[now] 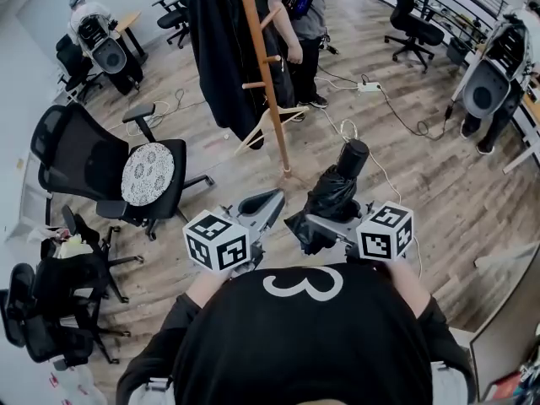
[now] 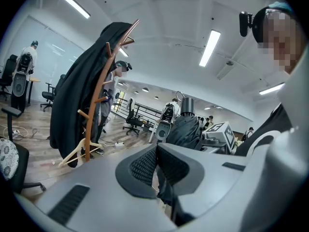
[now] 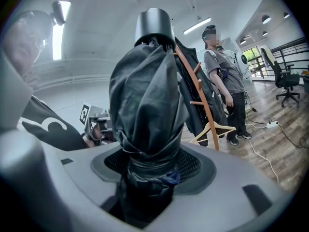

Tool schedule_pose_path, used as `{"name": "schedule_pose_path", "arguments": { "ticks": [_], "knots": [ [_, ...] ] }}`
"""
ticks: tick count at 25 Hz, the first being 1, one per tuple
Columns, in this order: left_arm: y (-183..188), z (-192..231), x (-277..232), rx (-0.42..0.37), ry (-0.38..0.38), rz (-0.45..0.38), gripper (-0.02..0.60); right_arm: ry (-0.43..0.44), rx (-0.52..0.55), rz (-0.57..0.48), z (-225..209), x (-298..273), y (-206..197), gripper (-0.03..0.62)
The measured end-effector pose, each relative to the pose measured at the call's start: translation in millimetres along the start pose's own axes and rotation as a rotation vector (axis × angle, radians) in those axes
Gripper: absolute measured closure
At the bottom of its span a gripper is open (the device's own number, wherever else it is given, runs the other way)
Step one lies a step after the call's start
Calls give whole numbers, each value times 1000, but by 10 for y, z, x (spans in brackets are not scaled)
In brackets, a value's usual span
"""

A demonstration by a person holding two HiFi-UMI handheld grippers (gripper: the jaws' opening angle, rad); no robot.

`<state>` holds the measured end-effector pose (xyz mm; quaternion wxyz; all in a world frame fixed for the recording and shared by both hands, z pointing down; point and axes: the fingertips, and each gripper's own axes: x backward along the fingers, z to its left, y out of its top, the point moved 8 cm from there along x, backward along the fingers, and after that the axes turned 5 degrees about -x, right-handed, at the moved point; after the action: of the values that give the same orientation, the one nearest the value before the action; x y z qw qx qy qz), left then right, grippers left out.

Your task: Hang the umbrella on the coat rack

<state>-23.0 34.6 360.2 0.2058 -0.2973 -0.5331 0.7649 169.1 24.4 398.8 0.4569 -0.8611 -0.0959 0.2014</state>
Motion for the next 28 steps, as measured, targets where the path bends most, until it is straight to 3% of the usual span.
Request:
{"name": "schedule_pose_path", "arguments": {
  "ticks": [14, 28],
  "knots": [
    [47, 388, -198, 19, 2, 2, 566, -10, -18, 15, -330, -266, 193, 319],
    [285, 1578, -626, 84, 0, 47, 566, -59, -69, 15, -1025, -1029, 751, 319]
  ]
}}
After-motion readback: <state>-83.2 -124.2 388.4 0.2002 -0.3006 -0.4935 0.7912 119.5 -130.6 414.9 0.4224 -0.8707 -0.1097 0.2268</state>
